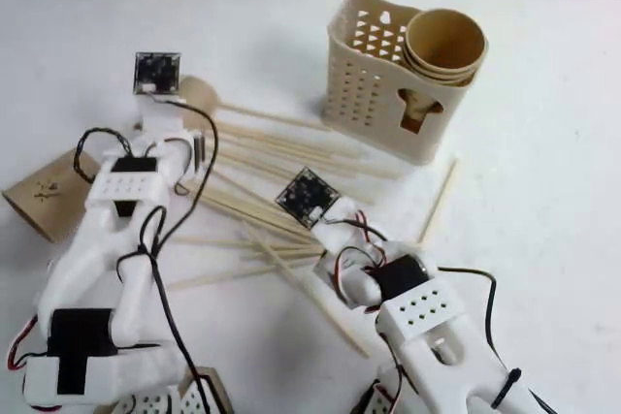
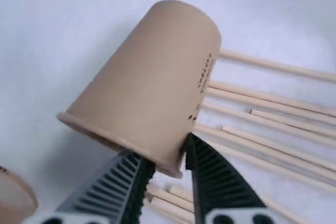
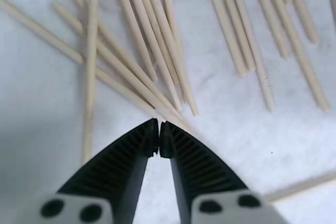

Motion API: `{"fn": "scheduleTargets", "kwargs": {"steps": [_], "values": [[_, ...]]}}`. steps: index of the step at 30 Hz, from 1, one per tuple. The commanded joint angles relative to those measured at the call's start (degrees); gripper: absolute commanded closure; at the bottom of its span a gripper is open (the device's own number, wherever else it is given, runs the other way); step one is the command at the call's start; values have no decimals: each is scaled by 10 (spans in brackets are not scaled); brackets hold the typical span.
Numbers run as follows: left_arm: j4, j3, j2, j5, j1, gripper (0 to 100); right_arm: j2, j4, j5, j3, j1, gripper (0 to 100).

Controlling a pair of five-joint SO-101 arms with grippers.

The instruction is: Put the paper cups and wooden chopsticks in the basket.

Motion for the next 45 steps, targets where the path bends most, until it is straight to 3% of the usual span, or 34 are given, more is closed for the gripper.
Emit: {"fn": "scheduleTargets", "kwargs": {"steps": [1, 12, 17, 27, 35, 45], "values": [[-16, -4, -15, -37, 10, 935, -13, -9, 6, -4, -3, 974], [-11, -4, -42, -63, 5, 977, -13, -9, 6, -4, -3, 974], [53, -6, -143, -164, 8, 976, -13, -9, 6, -4, -3, 974], [150, -23, -340, -207, 38, 976, -12, -9, 6, -4, -4, 974], [350, -256, -317, -223, 162, 976, -11, -9, 6, -4, -4, 974], [518, -595, -86, -223, 284, 976, -11, -9, 6, -4, -4, 974]]}}
